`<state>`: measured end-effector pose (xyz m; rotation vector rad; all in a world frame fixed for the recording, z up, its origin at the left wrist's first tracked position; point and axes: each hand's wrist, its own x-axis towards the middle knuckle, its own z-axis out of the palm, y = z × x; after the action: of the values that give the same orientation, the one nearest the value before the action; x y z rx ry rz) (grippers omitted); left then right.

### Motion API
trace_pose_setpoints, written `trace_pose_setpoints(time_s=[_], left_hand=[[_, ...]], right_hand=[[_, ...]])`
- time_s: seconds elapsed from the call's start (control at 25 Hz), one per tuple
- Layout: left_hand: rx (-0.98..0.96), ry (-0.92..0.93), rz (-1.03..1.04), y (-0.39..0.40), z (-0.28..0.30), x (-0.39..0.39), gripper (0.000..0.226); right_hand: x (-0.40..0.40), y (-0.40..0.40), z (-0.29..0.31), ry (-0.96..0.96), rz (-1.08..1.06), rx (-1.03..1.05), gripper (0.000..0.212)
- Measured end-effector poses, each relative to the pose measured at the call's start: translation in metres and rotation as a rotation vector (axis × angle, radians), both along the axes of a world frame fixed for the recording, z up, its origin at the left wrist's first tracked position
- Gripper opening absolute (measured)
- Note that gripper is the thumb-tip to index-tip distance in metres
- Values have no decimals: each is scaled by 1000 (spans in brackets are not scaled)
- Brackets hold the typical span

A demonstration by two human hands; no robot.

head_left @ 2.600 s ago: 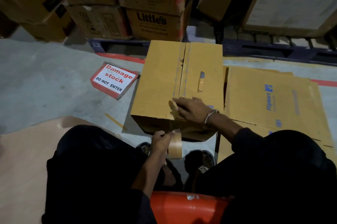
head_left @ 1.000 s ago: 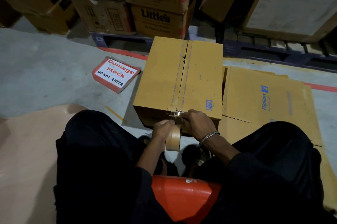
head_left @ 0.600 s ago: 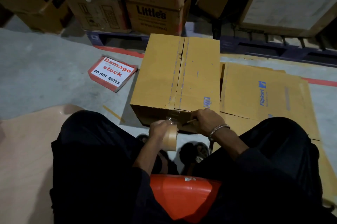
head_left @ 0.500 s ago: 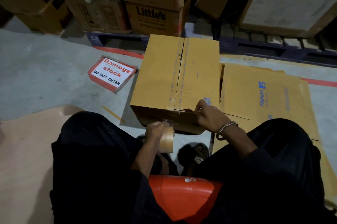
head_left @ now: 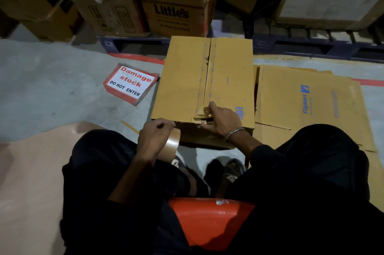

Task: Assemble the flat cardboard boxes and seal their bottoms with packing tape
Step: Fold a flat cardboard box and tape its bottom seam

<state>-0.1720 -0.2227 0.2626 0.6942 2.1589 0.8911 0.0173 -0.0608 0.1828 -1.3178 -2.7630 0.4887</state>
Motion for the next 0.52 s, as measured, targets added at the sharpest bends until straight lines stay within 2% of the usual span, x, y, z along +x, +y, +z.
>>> trace_pose_setpoints(time_s=[0.08, 0.2, 0.32, 0.4, 0.52], left_hand=[[18, -41, 4, -1, -4, -1, 14], [60, -139, 68, 2, -11, 2, 12], [71, -244, 129, 7, -15, 6, 12], [68, -288, 149, 6, -18, 6, 11], [55, -304, 166, 2, -21, 3, 10]], right_hand=[[1, 6, -1, -46, 27, -39, 66], [2, 12, 3, -64, 31, -140, 76], [-2, 8, 1, -11, -31, -131, 82], [0, 12, -2, -13, 3, -107, 73], [8, 20, 3, -7, 27, -263, 69]])
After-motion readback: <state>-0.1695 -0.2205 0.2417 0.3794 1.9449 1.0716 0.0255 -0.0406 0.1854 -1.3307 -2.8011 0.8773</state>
